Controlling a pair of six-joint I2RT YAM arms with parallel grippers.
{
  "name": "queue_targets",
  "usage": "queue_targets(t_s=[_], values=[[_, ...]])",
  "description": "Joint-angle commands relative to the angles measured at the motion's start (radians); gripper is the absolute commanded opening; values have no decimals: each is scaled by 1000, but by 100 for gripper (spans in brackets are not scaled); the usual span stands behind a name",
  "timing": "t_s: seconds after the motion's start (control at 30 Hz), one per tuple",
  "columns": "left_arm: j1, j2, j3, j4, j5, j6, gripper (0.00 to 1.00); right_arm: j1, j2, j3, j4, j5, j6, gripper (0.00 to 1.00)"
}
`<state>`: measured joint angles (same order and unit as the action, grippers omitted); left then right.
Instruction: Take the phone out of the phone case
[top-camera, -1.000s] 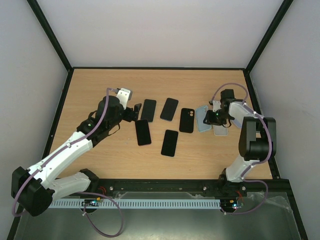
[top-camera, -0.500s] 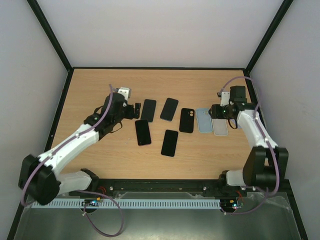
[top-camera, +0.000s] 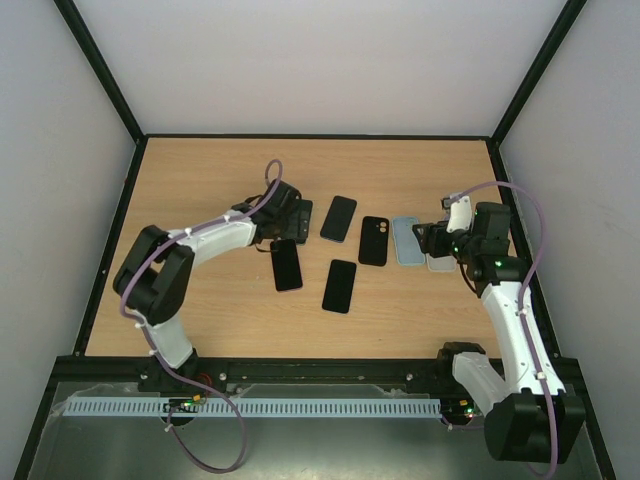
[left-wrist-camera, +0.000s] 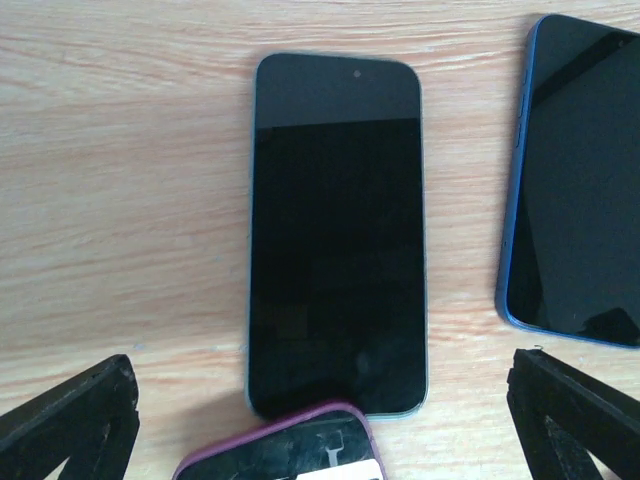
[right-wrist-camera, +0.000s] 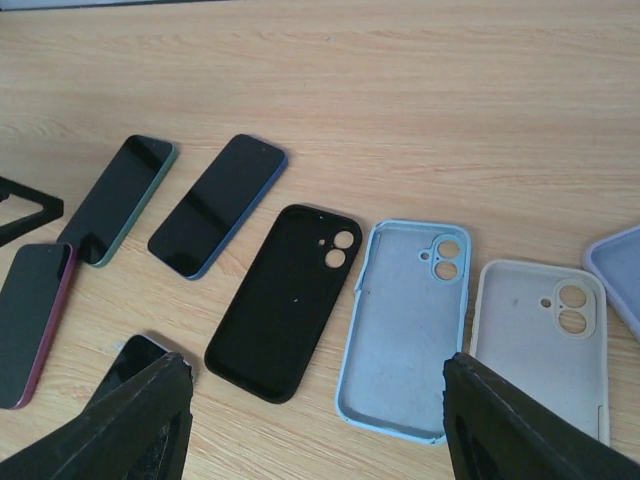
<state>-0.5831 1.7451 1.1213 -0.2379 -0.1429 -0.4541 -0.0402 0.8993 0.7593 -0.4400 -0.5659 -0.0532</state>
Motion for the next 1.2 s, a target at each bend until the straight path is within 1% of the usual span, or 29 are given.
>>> queue_targets(t_s=[0.0, 0.13, 0.63, 1.03, 1.17], values=[[2, 72, 97, -58, 40, 5, 100, -4, -10, -13, 59, -12, -11, 66], [0, 139, 167, -108, 66, 7, 100, -3, -6, -11, 59, 9, -14, 66], [-46, 199, 132, -114, 110, 41, 100, -3, -4, -12, 59, 15, -17, 66], [-138, 55, -9, -128, 96, 16, 100, -3, -2, -14, 61, 23, -16, 66], [-172, -45, -29, -127, 21, 6, 100, -2, -6, -16, 68, 29, -11, 67]])
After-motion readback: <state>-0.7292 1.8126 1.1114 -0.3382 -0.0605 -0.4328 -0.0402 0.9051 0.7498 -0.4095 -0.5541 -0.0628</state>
